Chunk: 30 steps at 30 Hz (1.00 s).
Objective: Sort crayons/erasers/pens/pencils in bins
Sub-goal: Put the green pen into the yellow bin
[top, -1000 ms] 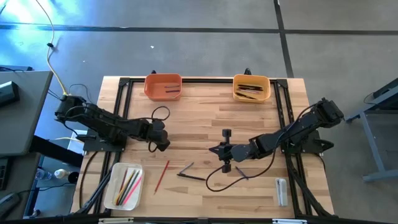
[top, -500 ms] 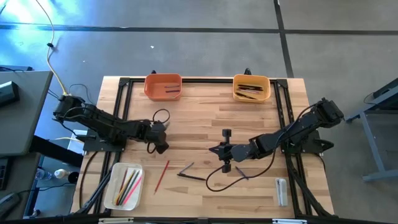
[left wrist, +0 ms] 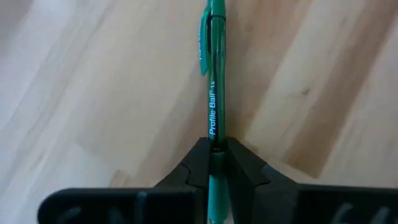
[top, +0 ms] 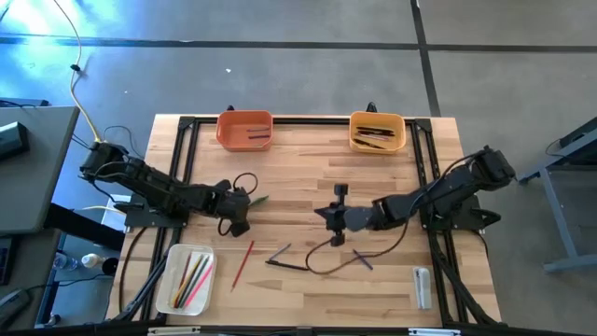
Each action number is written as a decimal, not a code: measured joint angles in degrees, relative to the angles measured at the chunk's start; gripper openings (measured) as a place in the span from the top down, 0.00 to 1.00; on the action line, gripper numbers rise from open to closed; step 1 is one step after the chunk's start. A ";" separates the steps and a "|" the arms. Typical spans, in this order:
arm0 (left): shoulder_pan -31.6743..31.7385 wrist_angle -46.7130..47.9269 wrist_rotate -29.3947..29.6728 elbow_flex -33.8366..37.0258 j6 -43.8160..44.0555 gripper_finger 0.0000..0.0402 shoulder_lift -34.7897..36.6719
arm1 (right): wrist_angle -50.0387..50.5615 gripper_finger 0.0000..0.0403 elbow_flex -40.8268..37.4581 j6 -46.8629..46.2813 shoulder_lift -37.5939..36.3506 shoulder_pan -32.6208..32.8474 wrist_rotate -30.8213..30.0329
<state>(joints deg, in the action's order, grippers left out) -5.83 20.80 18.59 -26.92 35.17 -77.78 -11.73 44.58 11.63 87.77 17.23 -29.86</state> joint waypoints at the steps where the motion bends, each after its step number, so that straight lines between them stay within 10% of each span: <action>1: -0.25 -1.01 -0.08 0.05 -0.56 0.97 0.12 | -2.72 1.00 -1.70 0.62 0.00 -1.05 1.24; 12: -1.20 -17.86 -3.97 0.00 -7.04 0.97 0.99 | -35.36 1.00 -20.22 -5.33 0.00 -12.01 16.53; 23: -1.02 -41.60 -3.45 -0.07 -18.22 0.97 1.08 | -36.69 0.99 -16.06 -11.42 0.00 -10.21 19.45; 30: -1.05 -53.45 -6.17 -0.11 -22.92 0.98 1.14 | -36.65 0.80 -12.17 -11.35 0.00 -7.72 20.74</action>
<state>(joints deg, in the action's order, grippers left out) -6.88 -32.66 12.42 -27.03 12.25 -76.64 -48.38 32.41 0.27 87.77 9.51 -9.13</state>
